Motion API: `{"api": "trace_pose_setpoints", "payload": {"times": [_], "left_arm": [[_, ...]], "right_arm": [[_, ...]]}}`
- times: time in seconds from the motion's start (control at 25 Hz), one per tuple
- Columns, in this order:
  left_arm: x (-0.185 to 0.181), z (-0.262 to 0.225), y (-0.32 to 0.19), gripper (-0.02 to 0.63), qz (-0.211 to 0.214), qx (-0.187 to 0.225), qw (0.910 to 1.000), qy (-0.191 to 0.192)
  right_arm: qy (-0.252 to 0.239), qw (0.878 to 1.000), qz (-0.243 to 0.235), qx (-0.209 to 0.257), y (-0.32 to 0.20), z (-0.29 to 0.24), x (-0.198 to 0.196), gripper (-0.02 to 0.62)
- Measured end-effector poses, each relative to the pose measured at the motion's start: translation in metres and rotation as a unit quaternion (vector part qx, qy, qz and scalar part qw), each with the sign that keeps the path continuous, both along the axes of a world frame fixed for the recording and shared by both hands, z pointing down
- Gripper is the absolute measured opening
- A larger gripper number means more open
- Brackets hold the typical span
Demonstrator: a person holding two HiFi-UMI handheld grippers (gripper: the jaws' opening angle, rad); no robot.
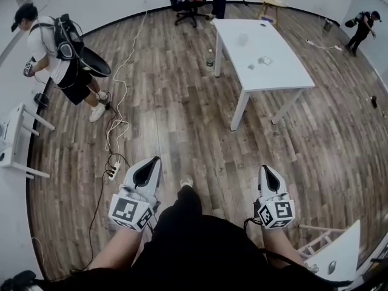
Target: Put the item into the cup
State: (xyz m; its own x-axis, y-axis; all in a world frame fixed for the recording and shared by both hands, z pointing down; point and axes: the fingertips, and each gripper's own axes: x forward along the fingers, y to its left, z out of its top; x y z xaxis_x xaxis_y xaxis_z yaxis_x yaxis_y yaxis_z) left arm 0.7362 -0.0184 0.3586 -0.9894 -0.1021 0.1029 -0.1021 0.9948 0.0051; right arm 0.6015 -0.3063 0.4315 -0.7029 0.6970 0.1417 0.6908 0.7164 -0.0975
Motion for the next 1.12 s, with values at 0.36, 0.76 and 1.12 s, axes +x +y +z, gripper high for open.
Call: {"api": "trace_pose_setpoints", "payload": {"times": [0.36,0.76,1.12], "left_arm": [[-0.084,0.003,0.045,-0.002,0.041,0.017,0.9990,-0.002],[-0.167,0.005,0.115,-0.002,0.062,0.045,0.9970,-0.006],[-0.220,0.013,0.175,-0.002,0.065,0.039,0.9971,-0.006]], "right_arm": [[-0.026,0.999,0.022,0.040,0.042,-0.021,-0.055,0.002],[-0.025,0.998,0.056,0.035,0.098,-0.043,-0.122,0.002],[-0.029,0.997,0.073,0.013,0.154,-0.040,-0.171,0.002]]}}
